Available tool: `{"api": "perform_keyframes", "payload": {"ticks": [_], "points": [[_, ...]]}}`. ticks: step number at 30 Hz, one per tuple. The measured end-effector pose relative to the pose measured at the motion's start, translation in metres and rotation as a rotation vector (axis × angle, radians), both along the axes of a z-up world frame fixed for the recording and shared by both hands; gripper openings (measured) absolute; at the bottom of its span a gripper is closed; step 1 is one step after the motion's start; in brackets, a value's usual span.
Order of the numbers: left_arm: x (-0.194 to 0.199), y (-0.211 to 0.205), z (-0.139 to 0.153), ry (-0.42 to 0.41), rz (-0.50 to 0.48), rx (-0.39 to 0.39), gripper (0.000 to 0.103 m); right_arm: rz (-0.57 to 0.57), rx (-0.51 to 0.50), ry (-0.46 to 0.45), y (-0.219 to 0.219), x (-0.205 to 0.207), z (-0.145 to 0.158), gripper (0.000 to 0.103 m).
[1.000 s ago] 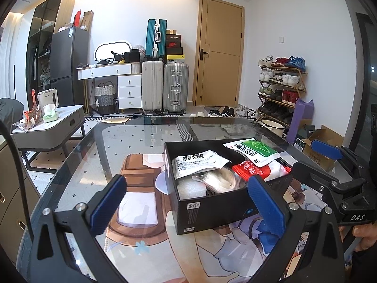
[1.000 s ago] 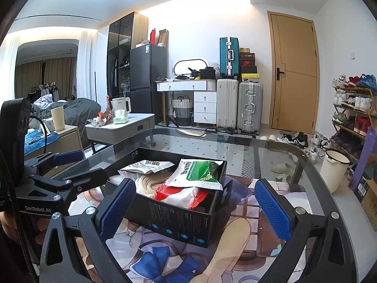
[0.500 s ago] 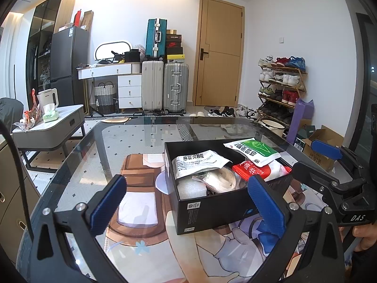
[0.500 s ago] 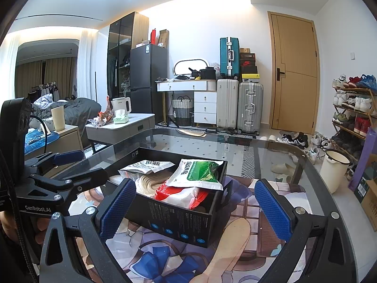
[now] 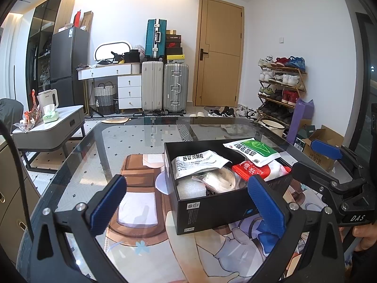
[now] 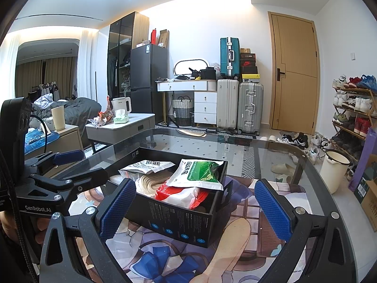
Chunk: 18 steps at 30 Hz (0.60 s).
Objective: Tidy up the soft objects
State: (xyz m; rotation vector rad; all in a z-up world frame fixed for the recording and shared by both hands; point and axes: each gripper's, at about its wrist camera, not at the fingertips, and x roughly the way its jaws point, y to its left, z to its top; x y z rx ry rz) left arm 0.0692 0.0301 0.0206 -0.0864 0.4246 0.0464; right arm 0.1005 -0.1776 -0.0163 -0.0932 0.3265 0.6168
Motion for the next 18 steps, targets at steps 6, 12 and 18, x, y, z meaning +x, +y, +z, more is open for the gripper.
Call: {"api": "perform_keyframes", "payload": {"ticks": [6, 12, 18], "points": [[0.0001, -0.0008, 0.0010, -0.003, 0.000, 0.004, 0.103, 0.000, 0.000, 0.000, 0.0001, 0.0000, 0.0002, 0.102], [-0.0001, -0.0013, 0.0017, -0.003, 0.000, 0.005, 0.103, 0.000, -0.001, 0.001, 0.0004, 0.0000, 0.0005, 0.102], [-0.0004, -0.0012, 0.0017, -0.003, 0.000, 0.005, 0.103, 0.000, -0.001, 0.000, 0.0004, 0.0001, 0.0008, 0.102]]}}
